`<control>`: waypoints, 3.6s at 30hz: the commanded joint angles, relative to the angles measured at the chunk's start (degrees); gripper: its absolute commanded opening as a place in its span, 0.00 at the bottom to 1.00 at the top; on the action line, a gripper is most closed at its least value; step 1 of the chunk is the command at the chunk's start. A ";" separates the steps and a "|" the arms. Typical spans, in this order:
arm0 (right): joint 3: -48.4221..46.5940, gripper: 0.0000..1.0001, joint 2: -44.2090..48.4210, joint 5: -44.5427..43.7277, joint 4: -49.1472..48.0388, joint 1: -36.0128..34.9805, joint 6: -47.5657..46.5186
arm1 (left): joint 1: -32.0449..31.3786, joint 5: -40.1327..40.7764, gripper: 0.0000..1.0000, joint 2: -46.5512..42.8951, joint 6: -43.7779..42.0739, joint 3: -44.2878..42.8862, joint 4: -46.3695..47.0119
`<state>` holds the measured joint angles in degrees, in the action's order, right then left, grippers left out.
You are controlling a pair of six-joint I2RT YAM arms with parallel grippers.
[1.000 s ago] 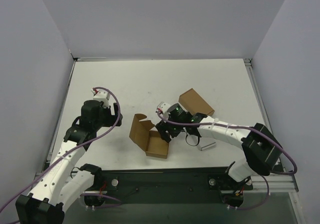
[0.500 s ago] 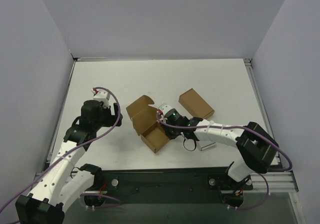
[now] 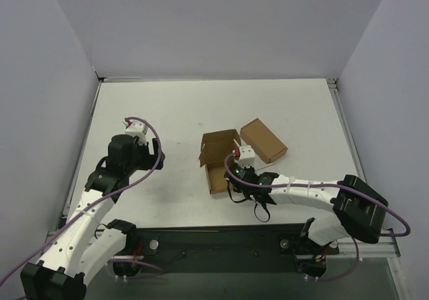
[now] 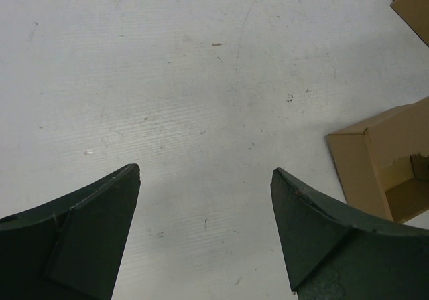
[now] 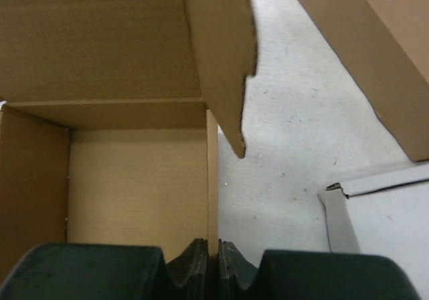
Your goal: Fold the paper box
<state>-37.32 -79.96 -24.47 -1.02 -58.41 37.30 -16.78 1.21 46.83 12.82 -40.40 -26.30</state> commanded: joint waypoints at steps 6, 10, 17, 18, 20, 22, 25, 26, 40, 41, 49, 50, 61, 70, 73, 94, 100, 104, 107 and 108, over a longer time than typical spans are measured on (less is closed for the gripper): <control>2.51 0.32 2.09 -0.58 -6.45 -0.21 13.33 | -1.24 -6.57 0.86 -1.91 -2.44 0.59 4.50; 4.54 0.55 8.66 -0.76 -5.94 -0.21 11.05 | -3.95 -10.69 0.85 -2.18 -3.33 1.11 6.00; 3.31 0.67 22.82 -0.93 3.56 0.23 4.99 | -6.78 -19.39 0.85 2.11 -5.08 0.07 12.31; 2.70 0.68 25.71 -0.93 5.74 0.66 3.58 | -7.04 -19.84 0.85 3.17 -5.26 -1.68 13.29; 0.42 0.68 28.53 0.38 7.77 3.46 2.26 | -8.62 -18.80 0.84 7.12 -5.35 -3.97 15.31; -1.43 0.67 29.16 5.11 9.97 6.28 0.16 | -10.81 -16.60 0.83 11.85 -5.61 -8.00 16.54; -5.91 0.66 27.41 10.49 12.08 10.33 -3.27 | -13.19 -14.31 0.81 16.96 -6.67 -10.65 19.00; -6.97 0.66 25.23 10.84 12.87 10.77 -4.24 | -13.46 -14.66 0.81 17.94 -6.41 -10.84 19.62; -19.28 0.59 8.78 9.26 15.17 13.85 -12.07 | -14.34 -13.87 0.78 24.70 -6.58 -10.84 21.74; -19.54 0.59 7.73 8.92 14.99 14.03 -12.16 | -14.51 -13.87 0.78 25.06 -6.49 -10.92 21.73; -19.11 0.52 5.44 10.40 12.44 15.78 -12.51 | -16.71 -11.94 0.69 29.02 -6.67 -13.03 21.82; -19.02 0.51 5.26 10.58 11.31 15.96 -12.60 | -16.80 -11.59 0.67 29.20 -6.58 -13.21 21.91; -16.38 0.40 3.50 14.01 5.94 18.07 -13.66 | -17.85 -10.70 0.49 30.60 -6.40 -13.56 22.09; -16.38 0.25 2.45 14.89 5.15 17.98 -13.22 | -18.38 -11.49 0.36 31.74 -5.53 -14.00 22.26; -16.38 0.19 1.92 15.15 4.88 17.90 -12.52 | -18.99 -10.88 0.31 32.71 -5.00 -14.79 21.30; -10.86 0.08 2.44 -7.16 -4.07 3.49 -2.85 | -38.32 24.69 0.00 31.75 4.84 -7.07 31.11; -6.36 0.08 3.32 -13.58 -10.41 0.23 1.72 | -43.95 29.98 0.00 29.29 7.48 1.20 40.26; -5.83 0.08 3.58 -17.45 -11.55 -2.31 1.20 | -45.71 32.62 0.00 28.06 9.41 4.27 41.07; -6.01 0.07 3.50 -17.54 -13.31 -2.41 -0.73 | -46.50 33.50 0.00 26.48 9.94 6.82 42.74; -6.36 0.07 3.32 -17.72 -13.74 -2.32 -1.35 | -46.68 33.59 0.00 26.12 9.86 7.26 43.61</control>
<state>-42.61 -77.67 -39.27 -6.44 -59.92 35.88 -61.54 35.92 74.96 20.47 -35.29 12.27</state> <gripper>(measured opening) 0.079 0.023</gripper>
